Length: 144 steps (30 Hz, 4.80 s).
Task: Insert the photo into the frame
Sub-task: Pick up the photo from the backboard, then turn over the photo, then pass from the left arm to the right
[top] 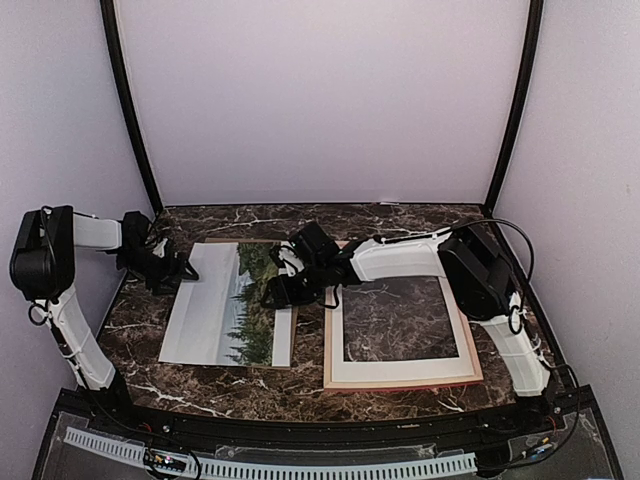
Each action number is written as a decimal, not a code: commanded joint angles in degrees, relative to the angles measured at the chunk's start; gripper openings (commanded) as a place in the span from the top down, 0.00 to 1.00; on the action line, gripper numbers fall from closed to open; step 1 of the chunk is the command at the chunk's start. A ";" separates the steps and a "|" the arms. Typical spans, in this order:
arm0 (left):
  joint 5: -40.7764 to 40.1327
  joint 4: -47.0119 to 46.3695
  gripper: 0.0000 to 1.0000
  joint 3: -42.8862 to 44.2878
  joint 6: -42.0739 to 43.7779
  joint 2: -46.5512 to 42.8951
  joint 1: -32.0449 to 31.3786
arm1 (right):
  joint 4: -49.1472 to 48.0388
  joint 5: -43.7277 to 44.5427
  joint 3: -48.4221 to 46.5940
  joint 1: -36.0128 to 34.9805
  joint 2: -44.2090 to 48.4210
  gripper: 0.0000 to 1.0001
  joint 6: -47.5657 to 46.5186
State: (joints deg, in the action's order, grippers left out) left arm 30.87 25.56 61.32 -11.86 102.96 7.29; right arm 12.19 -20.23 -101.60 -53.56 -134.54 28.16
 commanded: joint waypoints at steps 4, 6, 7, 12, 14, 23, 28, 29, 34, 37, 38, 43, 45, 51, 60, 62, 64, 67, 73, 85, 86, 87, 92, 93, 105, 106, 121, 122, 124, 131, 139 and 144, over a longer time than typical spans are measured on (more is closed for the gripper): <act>3.87 2.33 0.29 0.24 1.23 0.82 0.68 | 1.37 -1.26 -1.35 -0.93 -2.93 0.33 0.53; 4.96 2.25 0.37 0.03 1.10 0.53 0.83 | 1.46 -1.15 -1.32 -0.97 -3.01 0.33 0.50; 5.84 2.13 0.39 -0.06 1.07 0.34 0.91 | 1.56 -1.13 -1.32 -0.89 -3.01 0.33 0.44; 9.59 0.83 0.52 -1.24 0.64 -2.62 1.43 | 1.94 -0.78 -1.14 -0.91 -2.82 0.33 0.41; 11.18 0.08 0.56 -1.77 0.36 -3.76 1.41 | 2.03 -0.72 -1.14 -0.93 -2.77 0.33 0.35; 14.06 -1.15 0.71 -3.82 0.09 -6.36 1.50 | 2.81 0.16 -0.80 -0.93 -2.16 0.33 -0.14; 13.42 -1.04 0.87 -4.31 -0.16 -8.75 1.40 | 3.22 -0.09 -1.11 -0.85 -1.16 0.32 -0.80; 13.46 -1.04 0.92 -4.38 -0.29 -9.10 1.36 | 3.42 -0.09 -1.27 -0.82 -0.86 0.32 -1.09; 13.06 0.23 1.00 -3.74 -1.15 -13.97 1.37 | 4.77 -0.24 -1.67 -0.26 2.24 0.28 -2.50; 9.64 4.70 1.00 -1.32 -1.47 -17.43 1.18 | 4.69 -0.02 -0.46 0.73 6.20 0.26 -3.07; 8.54 5.87 1.00 0.59 -1.34 -19.17 1.07 | 4.76 0.20 -0.04 1.11 7.48 0.26 -3.27; 2.56 14.85 1.00 8.74 -0.22 -25.19 0.37 | 6.52 2.53 2.12 3.08 12.97 0.24 -5.08; 2.37 17.14 1.00 12.17 -0.61 -27.33 0.12 | 7.46 4.01 3.57 4.00 14.98 0.24 -5.81; -7.78 28.14 1.00 28.85 -0.38 -28.17 -7.51 | 8.69 8.03 9.72 6.99 20.66 0.24 -6.95; -18.18 27.39 1.00 35.74 -5.27 -19.26 -26.71 | 8.69 11.66 19.68 10.15 28.11 0.24 -6.95; -15.72 20.66 1.00 30.66 -8.09 -17.18 -31.61 | 8.60 12.02 21.78 10.65 29.86 0.24 -6.71; -13.91 13.87 1.00 27.36 -11.19 -13.59 -35.42 | 7.96 12.15 24.34 11.46 32.09 0.24 -5.92; -11.08 4.80 1.00 24.41 -16.54 -9.11 -40.23 | 6.21 11.55 29.00 13.36 36.46 0.23 -4.10; -6.58 -15.10 1.00 22.87 -26.43 2.83 -48.67 | 3.08 9.86 36.49 16.29 42.89 0.22 -0.67; -5.93 -34.09 0.99 22.47 -39.41 16.37 -55.90 | -3.15 8.34 45.44 18.92 47.67 0.20 6.93; -5.83 -34.79 0.99 22.37 -40.09 16.65 -56.21 | -4.12 7.73 45.67 18.97 47.29 0.20 7.44; -5.54 -36.13 0.99 22.18 -40.44 17.19 -56.70 | -4.98 7.23 45.77 18.94 46.74 0.20 8.09; -4.51 -41.33 0.94 20.75 -42.76 18.30 -57.55 | -8.88 5.81 46.58 19.02 44.86 0.21 10.82; -4.33 -42.19 0.93 19.93 -43.14 18.39 -57.62 | -9.39 5.63 46.66 19.06 44.47 0.21 11.26; -2.02 -47.67 0.80 17.75 -46.39 20.33 -58.35 | -10.71 6.51 45.80 19.11 39.80 0.26 13.56; -1.86 -47.81 0.78 17.69 -46.40 20.35 -58.40 | -10.75 6.74 45.89 19.17 39.63 0.26 13.63; -0.24 -48.23 0.63 17.28 -46.11 20.62 -58.61 | -10.63 9.98 47.31 19.92 38.02 0.64 13.33; -0.18 -48.23 0.62 17.27 -46.10 20.62 -58.57 | -10.61 10.19 47.29 20.02 37.89 0.66 13.21; 0.08 -48.18 0.60 17.32 -45.99 20.57 -58.61 | -10.12 10.81 47.12 20.15 37.70 0.70 12.78; 1.35 -46.86 0.49 17.63 -43.86 19.81 -58.69 | -7.66 11.80 47.14 22.47 37.72 0.91 9.33; -0.99 -39.81 0.44 17.01 -34.06 14.56 -58.53 | -2.62 7.18 47.27 27.08 40.20 1.00 0.30; -3.14 -31.57 0.42 17.78 -26.09 10.58 -57.77 | 8.55 2.59 45.63 32.43 41.87 1.00 -11.92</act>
State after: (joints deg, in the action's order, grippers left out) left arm 29.63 -13.26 78.98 -46.70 120.38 -50.96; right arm 11.55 -13.52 -54.76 -24.80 -95.46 27.49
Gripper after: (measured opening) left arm 0.574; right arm 0.014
